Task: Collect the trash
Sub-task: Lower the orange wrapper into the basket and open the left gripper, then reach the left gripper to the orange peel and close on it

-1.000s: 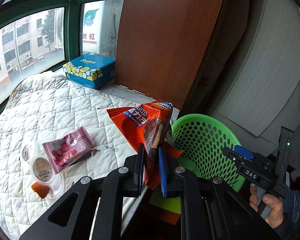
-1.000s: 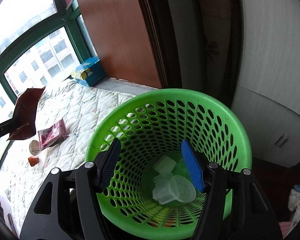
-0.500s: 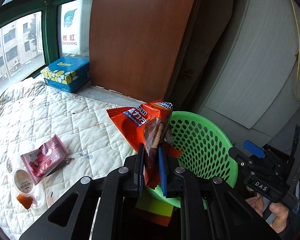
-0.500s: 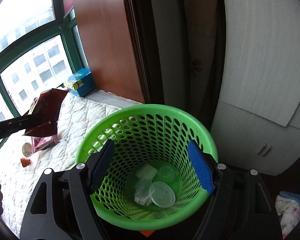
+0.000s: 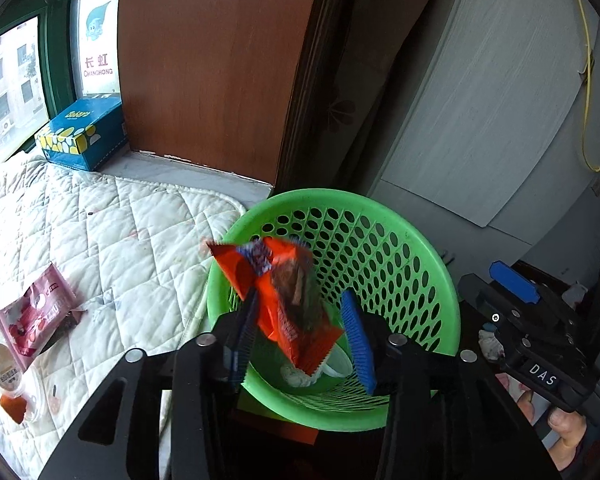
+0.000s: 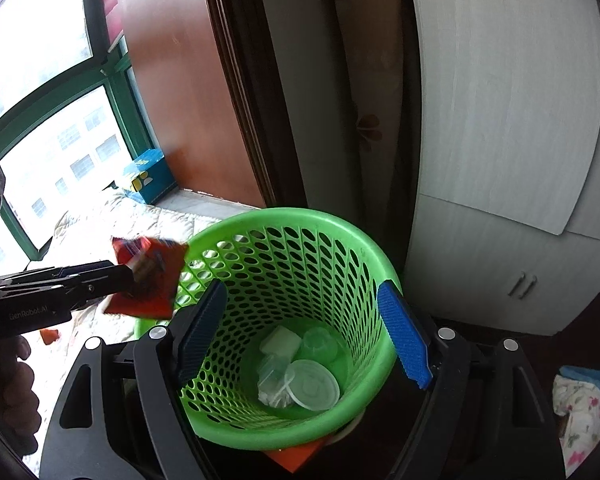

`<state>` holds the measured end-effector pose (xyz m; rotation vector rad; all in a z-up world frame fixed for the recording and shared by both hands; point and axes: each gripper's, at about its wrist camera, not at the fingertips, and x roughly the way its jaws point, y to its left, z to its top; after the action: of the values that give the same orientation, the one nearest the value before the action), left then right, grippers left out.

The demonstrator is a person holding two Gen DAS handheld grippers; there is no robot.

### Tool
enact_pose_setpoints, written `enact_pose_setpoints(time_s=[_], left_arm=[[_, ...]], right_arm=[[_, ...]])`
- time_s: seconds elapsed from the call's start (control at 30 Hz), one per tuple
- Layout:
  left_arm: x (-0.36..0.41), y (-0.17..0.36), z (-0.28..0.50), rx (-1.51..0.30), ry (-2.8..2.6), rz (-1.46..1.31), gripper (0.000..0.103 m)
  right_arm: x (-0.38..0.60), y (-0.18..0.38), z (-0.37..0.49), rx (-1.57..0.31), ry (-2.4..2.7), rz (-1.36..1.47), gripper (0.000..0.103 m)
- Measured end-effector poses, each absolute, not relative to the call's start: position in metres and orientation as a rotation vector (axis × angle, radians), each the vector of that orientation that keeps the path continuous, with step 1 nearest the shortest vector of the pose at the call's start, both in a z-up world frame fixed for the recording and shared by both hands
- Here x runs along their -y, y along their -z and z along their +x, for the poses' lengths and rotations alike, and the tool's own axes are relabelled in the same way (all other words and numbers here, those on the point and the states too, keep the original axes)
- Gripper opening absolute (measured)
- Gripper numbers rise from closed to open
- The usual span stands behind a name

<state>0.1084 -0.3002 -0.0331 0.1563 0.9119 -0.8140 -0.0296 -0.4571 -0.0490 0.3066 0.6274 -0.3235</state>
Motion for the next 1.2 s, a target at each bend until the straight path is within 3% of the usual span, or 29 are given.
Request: enact_pose_setpoints(time_s=[0.13, 0.47, 0.57, 1.2], left_arm=[[0.299, 0.037, 0.108, -0.92, 0.81, 0.146, 0.049], [0.25, 0.033, 0.112, -0.905, 0.696, 0.11, 0.051], [0.227, 0.032, 0.114, -0.896, 0.628, 0.094, 0.059], [0.035, 0.059, 0.145, -0.875, 0.282, -0.019, 0.059]], right_arm=[[0.46, 0.049, -0.033, -0.623, 0.324, 0.318, 0.077], [0.446, 0.046, -0.025, -0.616, 0.271, 0.32, 0.081], [0.438, 0.044, -0.02, -0.618, 0.242, 0.321, 0.082], [0.36, 0.035, 0.028, -0.637, 0.057, 0.248, 0.083]])
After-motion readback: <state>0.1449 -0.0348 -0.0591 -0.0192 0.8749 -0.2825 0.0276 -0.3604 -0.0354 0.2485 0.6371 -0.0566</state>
